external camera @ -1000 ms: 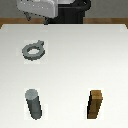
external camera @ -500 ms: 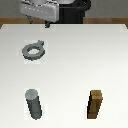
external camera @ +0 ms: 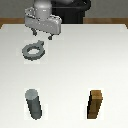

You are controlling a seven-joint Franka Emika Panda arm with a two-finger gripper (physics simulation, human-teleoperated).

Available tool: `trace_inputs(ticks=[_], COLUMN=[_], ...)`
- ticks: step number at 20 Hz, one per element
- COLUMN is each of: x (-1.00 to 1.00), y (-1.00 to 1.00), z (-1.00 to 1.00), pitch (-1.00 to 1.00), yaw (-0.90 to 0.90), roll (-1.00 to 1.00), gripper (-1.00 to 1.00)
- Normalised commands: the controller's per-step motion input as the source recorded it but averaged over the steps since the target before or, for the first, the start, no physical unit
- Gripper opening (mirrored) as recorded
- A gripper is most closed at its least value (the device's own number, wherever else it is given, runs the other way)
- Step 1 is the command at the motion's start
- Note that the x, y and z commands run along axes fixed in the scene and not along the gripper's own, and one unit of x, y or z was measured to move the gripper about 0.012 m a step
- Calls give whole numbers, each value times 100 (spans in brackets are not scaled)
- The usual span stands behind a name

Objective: Put the loop with the handle onto the peg.

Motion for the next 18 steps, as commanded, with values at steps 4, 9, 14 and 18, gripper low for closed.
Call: trace_inputs(ticks=[4, 9, 14, 18], x=[0, 40, 0, 0], y=[-25, 0, 20, 0], z=[0, 0, -20, -25], pitch=[0, 0, 0, 0], yaw=[0, 0, 0, 0], roll=[0, 0, 0, 0], gripper=[100, 100, 100, 100])
